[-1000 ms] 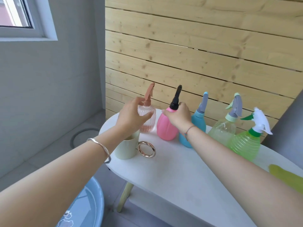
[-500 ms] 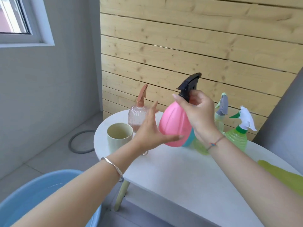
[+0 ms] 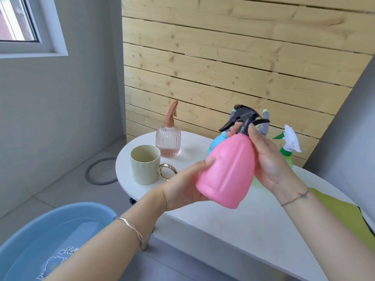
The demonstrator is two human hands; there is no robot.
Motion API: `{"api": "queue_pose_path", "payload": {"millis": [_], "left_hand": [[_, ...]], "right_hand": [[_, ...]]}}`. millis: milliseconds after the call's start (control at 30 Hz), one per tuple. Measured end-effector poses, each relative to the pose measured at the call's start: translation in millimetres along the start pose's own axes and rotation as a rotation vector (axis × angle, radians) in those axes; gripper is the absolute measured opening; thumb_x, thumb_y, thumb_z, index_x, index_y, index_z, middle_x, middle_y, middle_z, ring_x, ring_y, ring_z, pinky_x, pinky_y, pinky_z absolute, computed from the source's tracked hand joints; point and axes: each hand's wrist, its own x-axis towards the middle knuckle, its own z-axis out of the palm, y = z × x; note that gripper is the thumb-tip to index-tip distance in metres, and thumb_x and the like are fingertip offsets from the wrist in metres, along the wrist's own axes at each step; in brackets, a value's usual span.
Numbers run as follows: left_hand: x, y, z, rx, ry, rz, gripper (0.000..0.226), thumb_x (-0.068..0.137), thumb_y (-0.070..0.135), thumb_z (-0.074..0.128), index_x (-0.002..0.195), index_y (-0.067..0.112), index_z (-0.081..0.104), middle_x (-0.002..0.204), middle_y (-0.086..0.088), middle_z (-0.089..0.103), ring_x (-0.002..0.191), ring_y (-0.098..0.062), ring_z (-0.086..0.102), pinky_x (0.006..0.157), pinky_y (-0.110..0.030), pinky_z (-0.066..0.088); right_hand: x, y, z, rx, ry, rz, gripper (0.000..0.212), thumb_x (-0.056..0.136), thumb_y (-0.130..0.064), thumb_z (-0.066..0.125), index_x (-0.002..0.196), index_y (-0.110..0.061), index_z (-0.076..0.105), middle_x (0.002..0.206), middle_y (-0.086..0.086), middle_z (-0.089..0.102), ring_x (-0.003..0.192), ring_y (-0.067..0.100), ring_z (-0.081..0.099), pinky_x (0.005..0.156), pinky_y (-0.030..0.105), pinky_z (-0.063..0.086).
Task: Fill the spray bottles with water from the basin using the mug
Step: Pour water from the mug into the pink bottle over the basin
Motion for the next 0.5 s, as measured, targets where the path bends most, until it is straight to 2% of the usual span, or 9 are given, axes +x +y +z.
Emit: {"api": "queue_pose_path", "payload": {"millis": [33,100,167,200,300,333,400,433,500], "left_hand": [[-2,2,1,-0.036,0.004,-0.031,0.076,0.063,0.058,0.073,0.128,0.024,0.056,0.114,0.0,0.069,0.102,-0.018,0.067,0.084,-0.035,0.057],[-3,1,4,0.12,0.034,-0.052,0.087,0.062,0.069,0.065,0.137,0.028,0.048,0.126,0.003,0.065,0.112,-0.017,0.065,0.093,-0.039,0.054],[-3,-2,6,0.299,0.096,-0.018,0.097,0.059,0.072,0.066,0.142,0.031,0.039,0.132,0.008,0.06,0.115,-0.009,0.063,0.098,-0.036,0.053],[-4,-2,6,0.303,0.127,-0.007,0.097,0.059,0.071,0.068,0.142,0.03,0.038,0.132,0.007,0.06,0.114,-0.009,0.064,0.097,-0.036,0.053],[-5,-2,5,0.09,0.179,-0.042,0.068,0.08,0.07,0.058,0.135,0.03,0.051,0.126,0.001,0.066,0.112,-0.018,0.065,0.093,-0.042,0.055],[-5,-2,6,0.088,0.211,-0.052,0.058,0.089,0.069,0.046,0.133,0.032,0.053,0.124,0.001,0.067,0.112,-0.019,0.065,0.093,-0.043,0.055],[-4,-3,11,0.252,0.301,-0.045,0.054,0.095,0.069,0.027,0.13,0.037,0.054,0.126,0.004,0.065,0.113,-0.013,0.063,0.099,-0.042,0.052],[-3,-4,12,0.287,0.315,-0.017,0.058,0.091,0.075,0.029,0.129,0.039,0.054,0.126,0.006,0.065,0.112,-0.011,0.063,0.1,-0.041,0.051],[-2,-2,15,0.281,0.302,0.049,0.077,0.07,0.084,0.049,0.131,0.036,0.049,0.125,0.007,0.065,0.108,-0.008,0.066,0.098,-0.041,0.052]], "right_hand": [[-2,1,0,0.033,0.0,-0.006,0.032,0.08,-0.037,0.058,0.102,-0.015,0.064,0.098,-0.002,0.067,0.097,0.014,0.062,0.092,0.029,0.049],[-4,6,4,0.031,0.032,-0.031,0.03,0.08,-0.037,0.058,0.1,-0.017,0.065,0.096,-0.005,0.069,0.099,0.013,0.063,0.095,0.031,0.048],[-6,9,9,0.012,0.06,-0.051,0.033,0.076,-0.038,0.062,0.1,-0.017,0.067,0.098,-0.003,0.07,0.1,0.014,0.063,0.098,0.034,0.047],[-6,9,11,0.01,0.066,-0.057,0.034,0.075,-0.039,0.063,0.1,-0.017,0.067,0.099,-0.002,0.07,0.101,0.014,0.064,0.099,0.035,0.047],[-7,6,13,0.017,0.057,-0.06,0.033,0.08,-0.036,0.059,0.106,-0.016,0.065,0.103,-0.001,0.07,0.099,0.013,0.064,0.097,0.035,0.047],[-8,7,14,0.013,0.051,-0.061,0.034,0.081,-0.036,0.059,0.107,-0.015,0.065,0.103,-0.001,0.07,0.098,0.013,0.064,0.098,0.036,0.047],[-10,11,17,-0.029,0.066,-0.069,0.037,0.076,-0.037,0.064,0.106,-0.015,0.067,0.102,0.0,0.07,0.097,0.014,0.064,0.1,0.038,0.045],[-11,13,19,-0.054,0.088,-0.073,0.039,0.073,-0.039,0.066,0.104,-0.016,0.069,0.101,0.0,0.071,0.096,0.014,0.064,0.101,0.038,0.045],[-11,14,22,-0.072,0.141,-0.075,0.036,0.069,-0.042,0.068,0.097,-0.019,0.072,0.098,-0.001,0.072,0.095,0.014,0.065,0.102,0.039,0.046]]}}
